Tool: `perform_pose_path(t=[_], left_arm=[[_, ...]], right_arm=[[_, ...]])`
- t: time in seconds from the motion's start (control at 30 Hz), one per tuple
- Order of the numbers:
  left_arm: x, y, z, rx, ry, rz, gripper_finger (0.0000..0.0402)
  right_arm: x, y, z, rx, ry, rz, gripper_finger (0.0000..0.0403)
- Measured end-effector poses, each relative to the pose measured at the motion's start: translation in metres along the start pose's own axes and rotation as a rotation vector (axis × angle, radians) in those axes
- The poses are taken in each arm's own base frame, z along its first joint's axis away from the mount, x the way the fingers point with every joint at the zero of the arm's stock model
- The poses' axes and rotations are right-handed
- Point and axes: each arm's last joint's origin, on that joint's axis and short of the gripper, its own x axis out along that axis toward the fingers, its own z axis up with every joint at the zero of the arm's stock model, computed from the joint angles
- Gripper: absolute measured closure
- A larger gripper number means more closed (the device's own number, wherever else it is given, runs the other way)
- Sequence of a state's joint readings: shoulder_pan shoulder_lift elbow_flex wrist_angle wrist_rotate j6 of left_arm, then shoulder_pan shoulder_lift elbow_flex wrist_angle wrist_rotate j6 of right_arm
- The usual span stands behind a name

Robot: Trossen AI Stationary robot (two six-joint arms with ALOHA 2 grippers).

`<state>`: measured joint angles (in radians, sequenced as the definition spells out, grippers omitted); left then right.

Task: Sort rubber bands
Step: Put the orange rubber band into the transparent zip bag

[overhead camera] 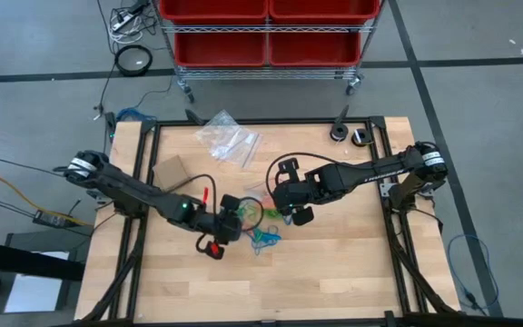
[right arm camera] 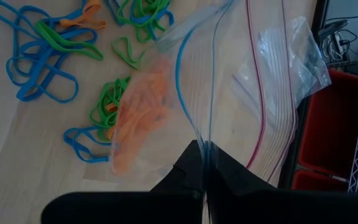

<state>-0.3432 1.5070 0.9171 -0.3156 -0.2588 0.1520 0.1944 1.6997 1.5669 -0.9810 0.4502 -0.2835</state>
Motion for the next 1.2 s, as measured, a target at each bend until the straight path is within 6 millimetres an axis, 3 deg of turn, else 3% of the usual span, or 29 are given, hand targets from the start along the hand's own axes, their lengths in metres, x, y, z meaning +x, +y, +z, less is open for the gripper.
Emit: perform_pose_path(t=[0.3,0.83,0.93,1.1,1.2], left_arm=[[0.028,0.013,-0.037,-0.145,-0.090,-0.041,0.0223],[0.064,0.015,-0.051,-0.183,-0.052,-0.119,0.0241],[0.065,0.016,-0.047,-0.177,-0.070,-0.108,0.0269],[0.060,0.019,-0.036,-0.152,-0.118,-0.117,0.0383],[0.057,0.020,-0.032,-0.133,-0.104,-0.137,0.0395]], right_arm=[[0.000,0.000,0.001,0.002,-0.005,0.000,0.0403],[0.000,0.000,0.001,0.002,-0.016,0.002,0.0403],[0.000,0.000,0.002,0.002,-0.016,0.002,0.0403],[0.000,0.000,0.001,0.002,-0.016,0.003,0.0403],[0.000,0.000,0.001,0.001,-0.015,0.004,0.0403]])
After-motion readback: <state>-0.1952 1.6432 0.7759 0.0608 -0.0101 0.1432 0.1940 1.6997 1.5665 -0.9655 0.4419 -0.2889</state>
